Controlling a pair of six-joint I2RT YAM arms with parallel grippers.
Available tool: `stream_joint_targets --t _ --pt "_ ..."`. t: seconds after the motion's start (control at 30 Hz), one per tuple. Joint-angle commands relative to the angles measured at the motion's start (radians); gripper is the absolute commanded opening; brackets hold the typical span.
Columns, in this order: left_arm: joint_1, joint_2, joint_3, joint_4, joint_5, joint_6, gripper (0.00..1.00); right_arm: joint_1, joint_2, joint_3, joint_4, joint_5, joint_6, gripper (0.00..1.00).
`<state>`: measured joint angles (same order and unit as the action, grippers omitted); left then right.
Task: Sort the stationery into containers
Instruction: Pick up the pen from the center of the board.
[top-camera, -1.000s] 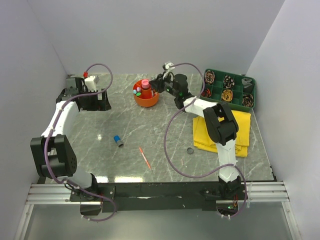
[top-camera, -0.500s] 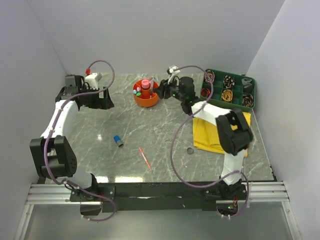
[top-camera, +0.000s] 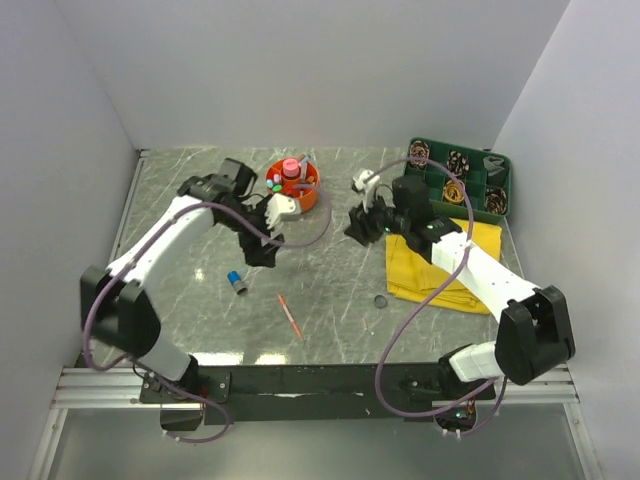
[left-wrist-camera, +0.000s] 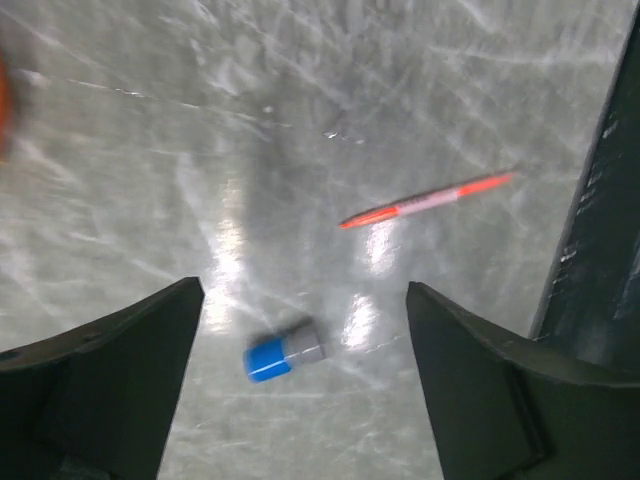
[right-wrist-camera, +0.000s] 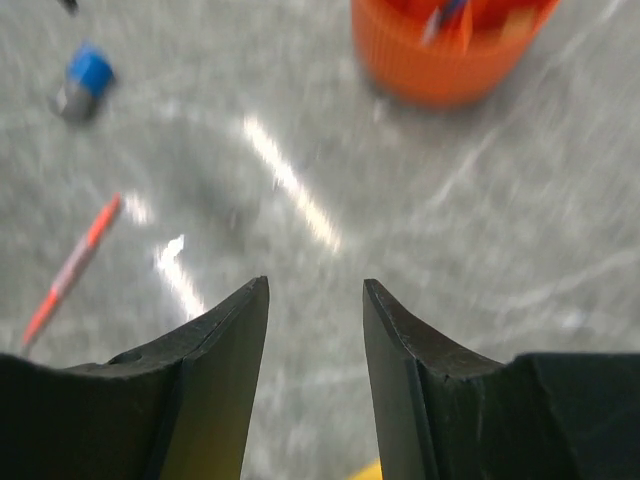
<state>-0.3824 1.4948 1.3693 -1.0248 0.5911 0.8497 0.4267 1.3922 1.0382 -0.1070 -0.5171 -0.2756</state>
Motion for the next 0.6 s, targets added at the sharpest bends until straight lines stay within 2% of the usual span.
stream_joint_targets --t 0.0,0.03,0.07,0.17,0.37,0.47,0.57 --pt "-0.055 0.125 0.118 -0.027 -0.022 -0.403 0.86 -0.055 -0.105 -0.092 -0.114 0.014 -0.041 0.5" --pt "-0.067 0.166 0.132 -0.034 -0.022 -0.478 0.82 -0.065 -0.134 -0.102 -0.114 0.012 -0.016 0.5" --pt "-0.075 0.182 0.145 -0.04 -0.024 -0.63 0.81 -0.074 -0.146 -0.122 -0.117 0.008 -0.007 0.5" --pt "-0.093 0.151 0.049 0.034 -0.036 -0.826 0.84 -0.108 -0.189 -0.141 -0.132 0.003 0.013 0.5" --pt "-0.101 0.163 -0.168 0.066 -0.019 -1.085 0.86 -0.141 -0.21 -0.086 -0.238 -0.018 -0.034 0.51" --pt "-0.153 0.2 -0.22 0.086 -0.03 -1.187 0.91 -0.147 -0.211 -0.067 -0.267 -0.035 -0.074 0.51" --pt "-0.18 0.229 -0.272 0.115 -0.036 -1.288 0.89 -0.157 -0.205 -0.056 -0.275 -0.046 -0.093 0.51"
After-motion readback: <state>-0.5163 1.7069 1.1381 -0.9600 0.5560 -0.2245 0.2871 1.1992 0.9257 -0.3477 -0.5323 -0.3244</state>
